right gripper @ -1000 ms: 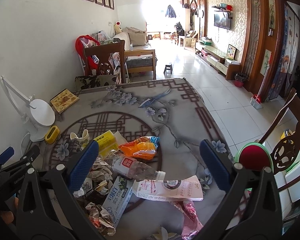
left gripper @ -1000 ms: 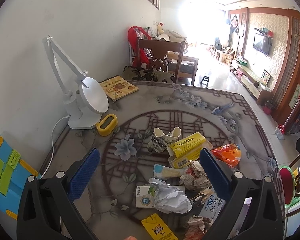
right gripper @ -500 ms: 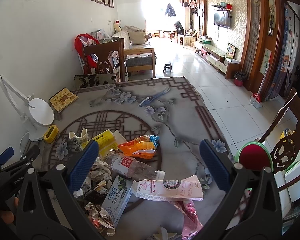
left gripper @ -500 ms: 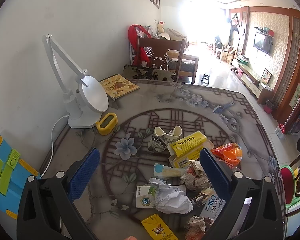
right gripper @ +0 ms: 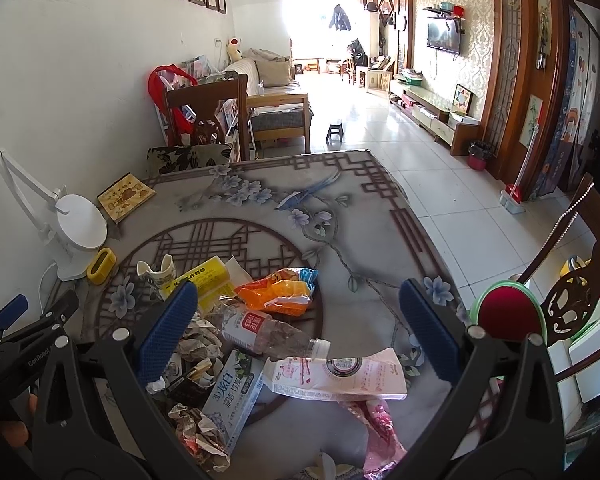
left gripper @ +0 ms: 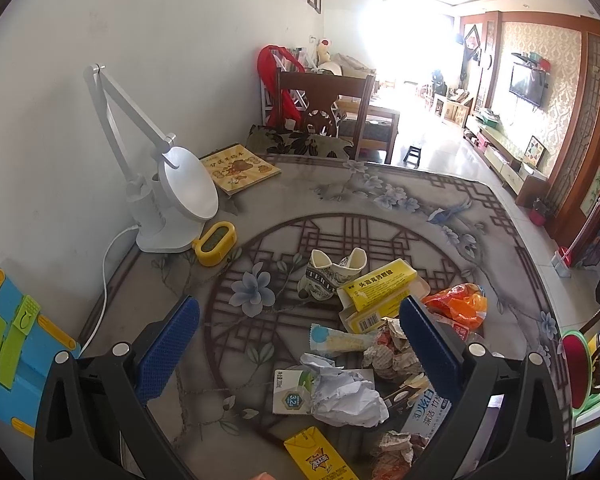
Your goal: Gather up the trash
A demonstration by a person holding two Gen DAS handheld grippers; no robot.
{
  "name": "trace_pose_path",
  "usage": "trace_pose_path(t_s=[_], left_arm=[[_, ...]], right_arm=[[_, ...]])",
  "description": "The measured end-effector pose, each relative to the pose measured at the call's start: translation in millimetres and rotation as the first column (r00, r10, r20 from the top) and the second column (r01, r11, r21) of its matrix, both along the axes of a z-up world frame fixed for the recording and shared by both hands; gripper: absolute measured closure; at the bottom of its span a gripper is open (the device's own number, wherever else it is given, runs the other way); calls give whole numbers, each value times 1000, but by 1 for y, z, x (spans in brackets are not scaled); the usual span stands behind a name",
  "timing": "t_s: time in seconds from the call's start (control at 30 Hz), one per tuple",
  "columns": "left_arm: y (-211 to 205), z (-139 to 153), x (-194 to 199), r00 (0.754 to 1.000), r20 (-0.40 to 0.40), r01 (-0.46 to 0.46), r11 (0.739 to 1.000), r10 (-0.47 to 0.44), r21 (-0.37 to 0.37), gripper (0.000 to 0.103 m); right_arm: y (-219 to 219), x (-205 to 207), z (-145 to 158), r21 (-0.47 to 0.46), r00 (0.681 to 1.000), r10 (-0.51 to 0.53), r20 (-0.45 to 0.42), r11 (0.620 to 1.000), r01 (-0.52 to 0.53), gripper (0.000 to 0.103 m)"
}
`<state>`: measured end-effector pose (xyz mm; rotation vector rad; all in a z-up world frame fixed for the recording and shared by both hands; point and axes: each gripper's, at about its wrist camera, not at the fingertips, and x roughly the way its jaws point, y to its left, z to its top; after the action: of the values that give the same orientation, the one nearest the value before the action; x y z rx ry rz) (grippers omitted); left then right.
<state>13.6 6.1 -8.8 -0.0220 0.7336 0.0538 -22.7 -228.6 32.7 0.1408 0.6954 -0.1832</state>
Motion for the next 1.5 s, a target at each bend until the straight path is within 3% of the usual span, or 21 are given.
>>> trace_pose_path(t_s=[0.3,0.43,0.57,0.63,0.8,0.93,0.97,1.07,1.17,1.3,1.37,1.5], left_arm=[[-4,-12,-3,1000,-13,23,1000,-22,11,8],[-6,-18,0,998,-36,51,999,-50,8,8],[-7,-23,4,989,-64,130,992,-130,-9,8],[-3,-31,5,983,-92,153,987,-156,-38,8],[15,-49,12,971,-158,169,983,-178,-69,11],[42,-61,17,969,-207,120,989,-135,-84,21],[49,-63,16,969,-216,105,991,-121,-86,25],[66,-75,18,958,-264,83,991,-108,-105,37],[71,-83,19,939,-303,116,980,-162,-163,39],[43,-88,15,898,-292,287,941,-329,-180,37],[23,-92,15,866,-303,358,916,-398,-181,36],[-1,-104,23,838,-331,386,900,-433,-201,27]], right_arm=[[-12,2,-18,-14,999,4,-50,1000,-5,3],[-23,10,-41,-18,985,112,-129,993,-115,3],[-28,25,-85,-40,898,294,-327,945,-324,3],[-26,29,-107,-82,844,332,-421,913,-400,3],[-13,41,-152,-134,727,392,-564,825,-549,3],[-4,46,-174,-155,682,395,-616,788,-596,5],[-3,46,-177,-149,677,399,-619,786,-600,12],[0,50,-176,-127,674,417,-610,788,-603,34],[4,49,-166,-123,684,442,-580,783,-610,53],[8,49,-147,-119,732,452,-510,806,-581,60],[6,48,-136,-105,757,452,-472,824,-557,61],[8,39,-120,-83,793,446,-416,849,-521,61]])
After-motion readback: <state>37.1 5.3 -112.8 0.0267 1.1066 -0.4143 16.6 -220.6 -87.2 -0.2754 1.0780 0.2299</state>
